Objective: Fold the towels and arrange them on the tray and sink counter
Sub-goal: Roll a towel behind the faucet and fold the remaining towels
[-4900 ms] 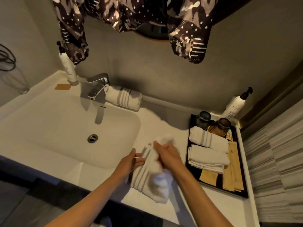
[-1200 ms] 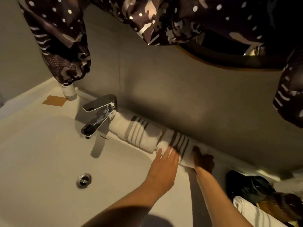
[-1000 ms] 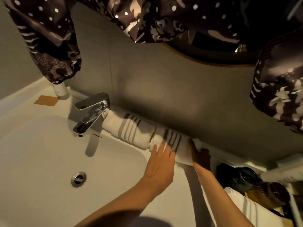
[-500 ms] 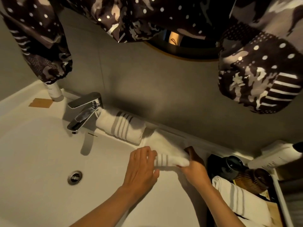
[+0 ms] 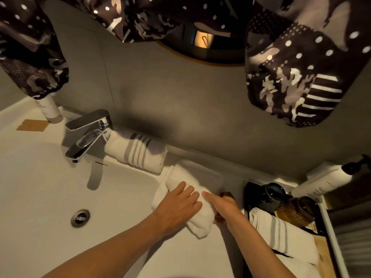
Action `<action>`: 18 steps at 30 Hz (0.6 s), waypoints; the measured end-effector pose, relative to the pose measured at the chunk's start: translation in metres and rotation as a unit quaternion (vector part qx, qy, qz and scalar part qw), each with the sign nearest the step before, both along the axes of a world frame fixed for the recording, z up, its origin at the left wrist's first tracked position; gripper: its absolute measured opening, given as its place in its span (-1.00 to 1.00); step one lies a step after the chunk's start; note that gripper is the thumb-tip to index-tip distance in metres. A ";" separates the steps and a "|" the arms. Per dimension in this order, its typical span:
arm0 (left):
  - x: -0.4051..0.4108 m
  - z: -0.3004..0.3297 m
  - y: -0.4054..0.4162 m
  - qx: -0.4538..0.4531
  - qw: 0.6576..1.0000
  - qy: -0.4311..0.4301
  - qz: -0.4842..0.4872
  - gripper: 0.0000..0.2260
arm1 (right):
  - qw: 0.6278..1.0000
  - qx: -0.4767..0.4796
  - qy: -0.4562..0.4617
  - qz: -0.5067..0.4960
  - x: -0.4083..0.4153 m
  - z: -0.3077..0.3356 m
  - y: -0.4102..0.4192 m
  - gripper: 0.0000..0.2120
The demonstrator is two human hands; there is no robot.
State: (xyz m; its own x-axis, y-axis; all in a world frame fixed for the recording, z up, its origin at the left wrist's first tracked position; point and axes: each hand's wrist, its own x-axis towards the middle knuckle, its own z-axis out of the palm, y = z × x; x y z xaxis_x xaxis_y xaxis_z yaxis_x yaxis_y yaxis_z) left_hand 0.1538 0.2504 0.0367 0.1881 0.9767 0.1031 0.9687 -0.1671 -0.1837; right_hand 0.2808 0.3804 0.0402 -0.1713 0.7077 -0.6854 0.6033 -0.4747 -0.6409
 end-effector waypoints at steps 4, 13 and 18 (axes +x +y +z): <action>-0.010 0.005 0.022 0.015 1.000 -0.023 0.014 -0.60 | 0.995 0.067 0.072 -0.025 -0.014 -0.016 0.006 -0.56; -0.019 -0.022 -0.008 -0.042 0.963 -0.241 0.111 -0.55 | 0.977 0.189 0.043 0.088 -0.013 0.007 0.019 -0.39; -0.027 -0.004 -0.026 -0.091 0.897 -0.414 0.125 -0.56 | 0.935 0.239 -0.052 0.258 0.008 0.009 0.002 -0.80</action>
